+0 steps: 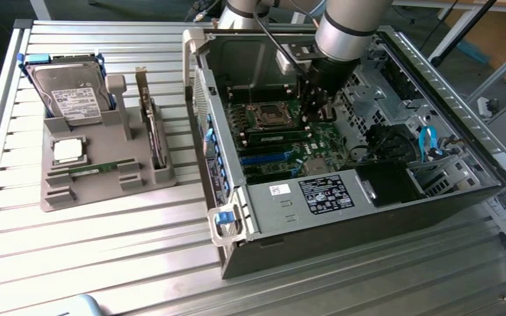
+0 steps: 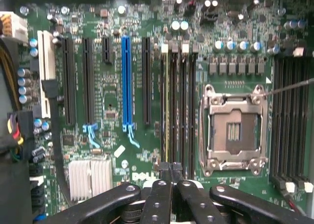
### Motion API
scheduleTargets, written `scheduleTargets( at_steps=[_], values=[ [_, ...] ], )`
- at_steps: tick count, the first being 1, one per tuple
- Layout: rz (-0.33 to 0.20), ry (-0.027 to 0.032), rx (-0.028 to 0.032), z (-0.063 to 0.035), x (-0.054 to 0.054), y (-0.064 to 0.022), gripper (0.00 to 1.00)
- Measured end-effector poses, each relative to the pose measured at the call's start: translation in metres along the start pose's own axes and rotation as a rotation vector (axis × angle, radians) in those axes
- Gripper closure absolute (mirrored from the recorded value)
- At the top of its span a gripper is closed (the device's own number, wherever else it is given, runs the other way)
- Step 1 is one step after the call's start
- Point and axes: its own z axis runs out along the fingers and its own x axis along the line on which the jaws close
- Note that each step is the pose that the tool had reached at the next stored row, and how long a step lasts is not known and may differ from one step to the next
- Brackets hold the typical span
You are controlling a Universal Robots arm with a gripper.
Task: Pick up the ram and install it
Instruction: 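Press down the ram until it locks into place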
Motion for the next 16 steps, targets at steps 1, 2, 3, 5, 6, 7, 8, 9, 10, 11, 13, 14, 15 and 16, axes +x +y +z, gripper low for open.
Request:
scheduleTargets(
  at_steps=[1,2,3,5,6,7,8,9,10,11,13,14,15,16],
  values=[
    [0.000,0.0001,0.0000,-0.0001,0.000,0.0021,0.90],
    [0.000,0.0002,0.0000,-0.0002,0.000,0.0041,0.90],
    [0.000,0.0001,0.0000,-0.0002,0.000,0.0060,0.90],
    [0.000,0.0001,0.0000,-0.0004,0.000,0.0103,0.90],
    [0.000,0.0001,0.0000,-0.0004,0.000,0.0124,0.90],
    [0.000,0.0001,0.0000,-0.0005,0.000,0.0150,0.90],
    [0.000,0.0000,0.0000,-0.0005,0.000,0.0172,0.90],
    [0.000,0.0001,0.0000,-0.0006,0.000,0.0195,0.90],
    [0.000,0.0001,0.0000,-0.0007,0.000,0.0221,0.90],
    [0.000,0.0001,0.0000,-0.0008,0.000,0.0244,0.90],
    [0.000,0.0001,0.0000,-0.0009,0.000,0.0291,0.90],
    [0.000,0.0001,0.0000,-0.0010,0.000,0.0313,0.90],
    [0.000,0.0001,0.0000,-0.0011,0.000,0.0337,0.90],
    [0.000,0.0000,0.0000,-0.0011,0.000,0.0360,0.90]
  ],
)
